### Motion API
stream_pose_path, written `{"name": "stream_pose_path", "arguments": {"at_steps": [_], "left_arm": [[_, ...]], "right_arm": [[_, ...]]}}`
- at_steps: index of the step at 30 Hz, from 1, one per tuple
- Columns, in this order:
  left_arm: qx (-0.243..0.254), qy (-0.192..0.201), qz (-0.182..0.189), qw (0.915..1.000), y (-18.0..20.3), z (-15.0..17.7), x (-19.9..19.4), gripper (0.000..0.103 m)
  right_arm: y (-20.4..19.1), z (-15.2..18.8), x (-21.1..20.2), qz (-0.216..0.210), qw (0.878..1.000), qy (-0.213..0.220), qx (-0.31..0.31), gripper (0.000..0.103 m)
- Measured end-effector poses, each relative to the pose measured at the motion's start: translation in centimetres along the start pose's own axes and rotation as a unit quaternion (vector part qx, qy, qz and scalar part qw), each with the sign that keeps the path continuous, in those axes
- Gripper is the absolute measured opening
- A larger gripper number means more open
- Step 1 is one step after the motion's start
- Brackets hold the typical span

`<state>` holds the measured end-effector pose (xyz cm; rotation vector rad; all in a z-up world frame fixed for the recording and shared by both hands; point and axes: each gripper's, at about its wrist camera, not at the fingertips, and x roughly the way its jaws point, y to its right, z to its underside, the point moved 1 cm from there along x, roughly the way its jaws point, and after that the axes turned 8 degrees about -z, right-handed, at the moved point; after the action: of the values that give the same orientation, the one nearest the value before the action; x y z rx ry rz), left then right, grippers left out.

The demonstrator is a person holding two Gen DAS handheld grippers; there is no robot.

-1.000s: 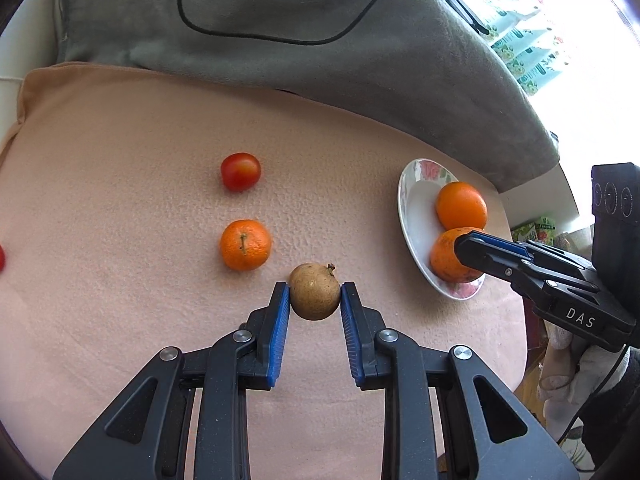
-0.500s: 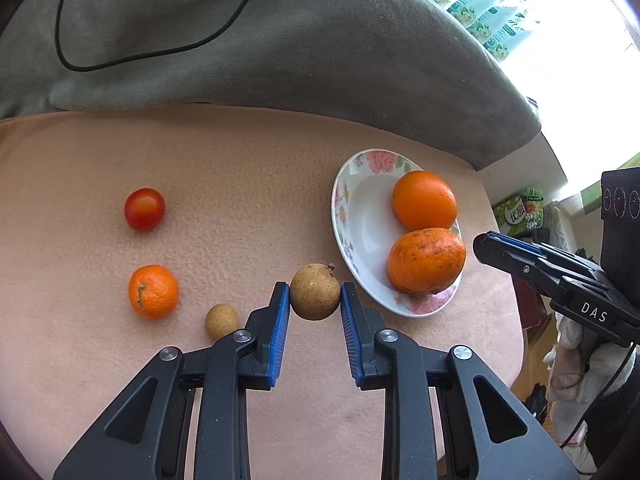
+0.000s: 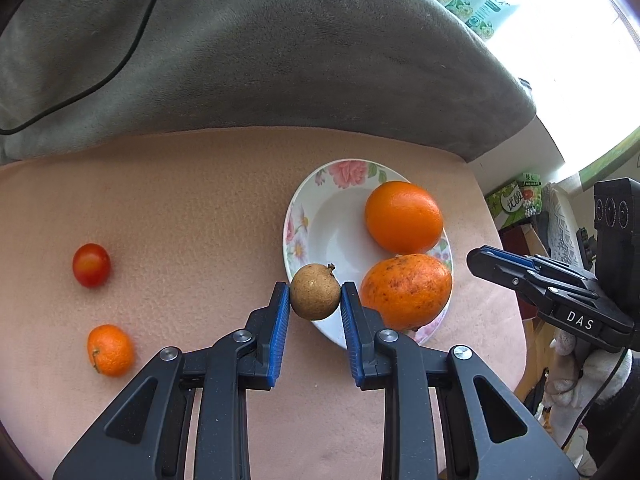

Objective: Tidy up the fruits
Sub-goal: 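Carry both held fruits over the floral plate and open both grippers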

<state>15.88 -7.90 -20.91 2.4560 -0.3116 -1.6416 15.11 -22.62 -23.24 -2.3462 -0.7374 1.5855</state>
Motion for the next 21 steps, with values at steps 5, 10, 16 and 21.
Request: {"name": "stream_pose_path", "arguments": {"at_steps": [5, 10, 16, 21], "left_arm": [[0.014, 0.001, -0.001, 0.9999, 1.0, -0.8, 0.4, 0.024], [0.025, 0.004, 0.000, 0.9997, 1.8, -1.5, 0.6, 0.024], [0.030, 0.005, 0.000, 0.9996, 2.3, -2.0, 0.7, 0.024], [0.030, 0.006, 0.003, 0.9995, 2.1, -2.2, 0.5, 0.025]], "right_arm": [[0.8, 0.1, 0.3, 0.001, 1.000, -0.005, 0.006, 0.025], [1.1, 0.0, 0.8, -0.005, 1.000, -0.010, 0.014, 0.025], [1.4, -0.3, 1.0, -0.013, 1.000, -0.010, 0.025, 0.026], [1.4, -0.7, 1.0, -0.017, 1.000, -0.007, 0.026, 0.026]]}}
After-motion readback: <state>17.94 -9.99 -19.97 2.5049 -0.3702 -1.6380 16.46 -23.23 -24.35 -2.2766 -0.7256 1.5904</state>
